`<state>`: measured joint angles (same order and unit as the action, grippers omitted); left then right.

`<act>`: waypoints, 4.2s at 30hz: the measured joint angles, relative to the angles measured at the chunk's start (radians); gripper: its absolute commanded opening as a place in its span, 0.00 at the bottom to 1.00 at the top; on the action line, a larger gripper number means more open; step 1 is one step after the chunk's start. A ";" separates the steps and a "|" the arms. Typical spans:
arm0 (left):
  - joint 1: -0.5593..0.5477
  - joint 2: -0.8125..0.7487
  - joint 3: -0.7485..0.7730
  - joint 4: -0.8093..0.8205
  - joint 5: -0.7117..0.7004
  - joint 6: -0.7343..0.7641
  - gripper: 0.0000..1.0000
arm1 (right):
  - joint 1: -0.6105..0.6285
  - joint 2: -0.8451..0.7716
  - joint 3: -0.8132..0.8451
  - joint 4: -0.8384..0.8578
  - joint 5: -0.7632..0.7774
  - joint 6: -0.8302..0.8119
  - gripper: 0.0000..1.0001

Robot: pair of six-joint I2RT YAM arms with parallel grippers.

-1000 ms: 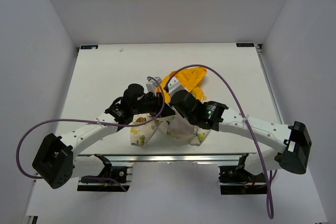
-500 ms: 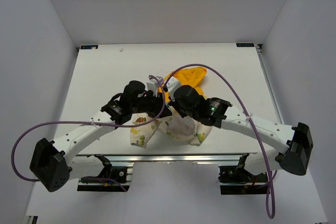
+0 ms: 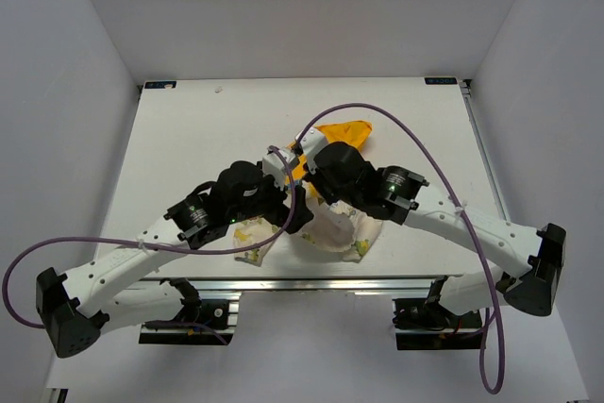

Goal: Zip up the jacket

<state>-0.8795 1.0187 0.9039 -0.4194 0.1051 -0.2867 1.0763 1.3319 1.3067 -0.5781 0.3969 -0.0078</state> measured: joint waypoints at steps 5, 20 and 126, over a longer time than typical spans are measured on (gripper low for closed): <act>-0.161 0.043 0.071 0.026 -0.225 0.126 0.98 | -0.020 -0.002 0.081 -0.064 -0.012 0.001 0.00; -0.450 0.114 0.053 0.213 -0.868 0.430 0.90 | -0.128 -0.002 0.144 -0.154 -0.191 0.028 0.00; -0.362 -0.180 -0.267 -0.083 -0.397 -0.533 0.98 | -0.258 0.181 -0.382 0.270 -0.539 0.131 0.47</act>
<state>-1.2419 0.8387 0.6365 -0.5026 -0.2924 -0.8200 0.8185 1.5131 0.9249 -0.3080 -0.1425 0.1230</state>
